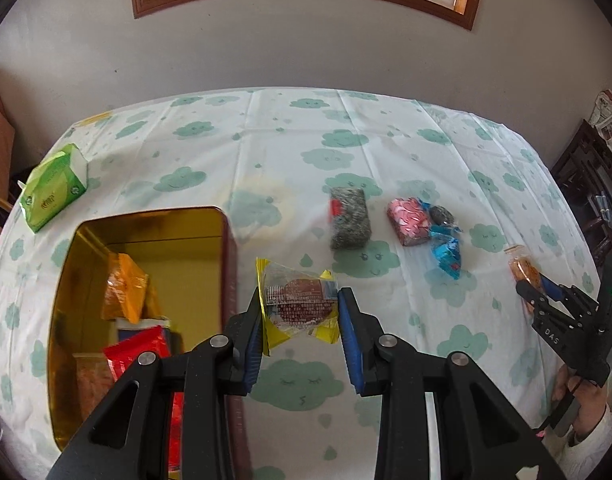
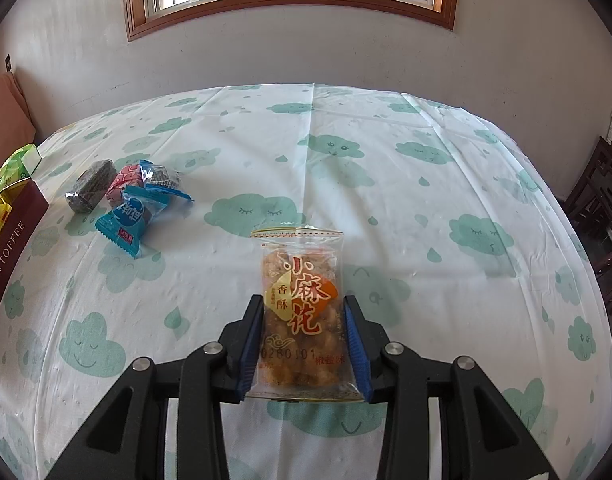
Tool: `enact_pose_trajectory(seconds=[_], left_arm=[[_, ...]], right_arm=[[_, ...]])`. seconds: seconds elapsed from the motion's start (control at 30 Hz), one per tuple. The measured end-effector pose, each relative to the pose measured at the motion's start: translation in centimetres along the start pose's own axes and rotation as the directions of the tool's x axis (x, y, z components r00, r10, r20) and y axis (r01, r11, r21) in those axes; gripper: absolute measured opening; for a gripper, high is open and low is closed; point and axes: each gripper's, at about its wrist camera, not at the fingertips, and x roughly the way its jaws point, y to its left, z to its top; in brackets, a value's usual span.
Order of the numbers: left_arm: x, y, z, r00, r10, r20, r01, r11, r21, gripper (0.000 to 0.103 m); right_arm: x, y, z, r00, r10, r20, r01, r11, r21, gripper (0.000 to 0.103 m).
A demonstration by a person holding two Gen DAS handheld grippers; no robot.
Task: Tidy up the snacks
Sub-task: 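Carry the yellow-wrapped candy into the tin and release it with the left tool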
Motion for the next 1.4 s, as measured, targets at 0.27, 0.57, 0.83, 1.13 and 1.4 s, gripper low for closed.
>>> enact_pose_trajectory(seconds=[0.27,0.57,0.83,1.13,1.4], left_arm=[[0.0,7.1,0.4,0.993,0.122,-0.003,-0.122,0.991,-0.061,0.030],[1.7,12.0,0.0,0.979,0.200,-0.037,-0.203,0.972,-0.120,0.031],[3.2,13.7,-0.8,0.975,0.212,-0.061,-0.219,0.967,-0.133,0.031],[3.6,14.8,-0.8,0.973,0.220,-0.069,-0.228,0.963,-0.140,0.032],[4.0,15.1,-1.1,0.970,0.230,-0.082,-0.240,0.962,-0.132,0.036]], right_arm=[[0.0,0.0,0.0,1.000,0.000,0.000,0.000,1.000,0.000,0.040],[0.0,0.0,0.0,1.000,-0.001,0.000,0.001,1.000,0.000,0.040],[0.0,0.0,0.0,1.000,-0.001,0.000,0.001,1.000,0.000,0.040],[0.0,0.0,0.0,1.000,-0.001,0.000,0.001,1.000,0.000,0.040],[0.0,0.0,0.0,1.000,-0.001,0.000,0.001,1.000,0.000,0.040]])
